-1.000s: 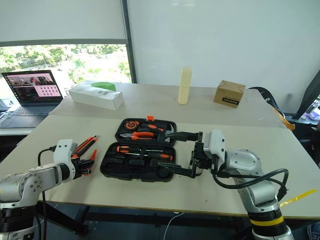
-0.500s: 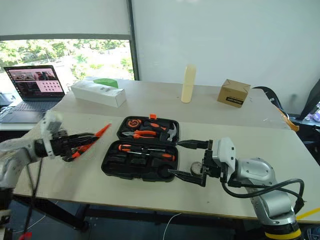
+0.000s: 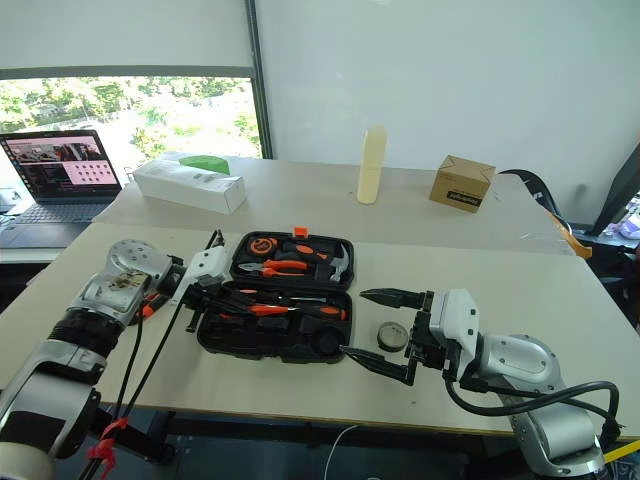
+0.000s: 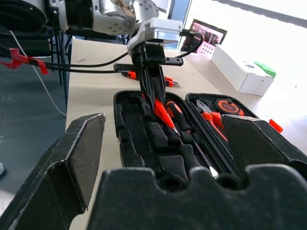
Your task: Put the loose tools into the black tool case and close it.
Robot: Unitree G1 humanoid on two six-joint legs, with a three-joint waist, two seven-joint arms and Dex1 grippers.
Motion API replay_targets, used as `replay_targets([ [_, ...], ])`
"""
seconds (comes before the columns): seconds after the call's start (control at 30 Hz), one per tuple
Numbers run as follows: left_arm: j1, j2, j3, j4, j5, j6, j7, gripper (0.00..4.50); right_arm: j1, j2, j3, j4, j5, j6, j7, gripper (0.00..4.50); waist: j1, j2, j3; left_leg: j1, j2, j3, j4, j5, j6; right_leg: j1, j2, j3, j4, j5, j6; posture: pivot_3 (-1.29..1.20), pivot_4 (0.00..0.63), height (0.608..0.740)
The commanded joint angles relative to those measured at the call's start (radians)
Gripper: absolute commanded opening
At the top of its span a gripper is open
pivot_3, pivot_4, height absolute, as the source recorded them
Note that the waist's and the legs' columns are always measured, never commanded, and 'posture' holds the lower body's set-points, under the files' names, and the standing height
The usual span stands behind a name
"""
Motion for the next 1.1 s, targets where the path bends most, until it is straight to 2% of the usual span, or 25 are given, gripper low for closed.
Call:
replay_targets([
  [0.03, -0.039, 0.006, 0.047, 0.044, -0.034, -0.010, -0.027, 0.03, 0.008, -0.003, -0.024, -0.042, 0.011, -0.008, -0.022, 4.50, -0.001, 0.000, 0.000, -0.001, 0.000, 0.000, 0.002, -0.001, 0.001, 0.000, 0.000, 0.000, 0.000, 0.000, 0.000, 0.00, 0.150, 0.740],
  [0.17, -0.039, 0.027, 0.023, 0.091, 0.000, -0.068, -0.027, 0.03, 0.007, -0.006, -0.022, -0.038, 0.015, -0.009, -0.026, 4.50, 0.000, 0.000, 0.000, -0.002, 0.000, -0.001, 0.006, -0.002, 0.004, 0.000, -0.001, 0.000, 0.001, 0.000, 0.002, 0.00, 0.150, 0.740],
  [0.77, -0.184, -0.086, -0.037, 0.356, 0.200, -0.219, -0.001, 0.03, -0.016, 0.009, 0.004, -0.031, 0.009, -0.006, -0.036, 4.50, 0.001, 0.000, 0.000, -0.005, -0.001, -0.002, 0.009, -0.003, 0.005, 0.000, -0.001, -0.001, 0.001, 0.001, 0.004, 0.00, 0.150, 0.740],
  [1.1, -0.202, -0.091, -0.055, 0.410, 0.225, -0.224, -0.027, 0.03, -0.013, 0.015, 0.015, -0.033, 0.008, -0.010, -0.047, 4.50, 0.002, 0.000, 0.000, -0.004, -0.001, -0.002, 0.009, -0.003, 0.005, 0.000, -0.001, -0.001, 0.001, 0.001, 0.004, 0.00, 0.150, 0.740],
])
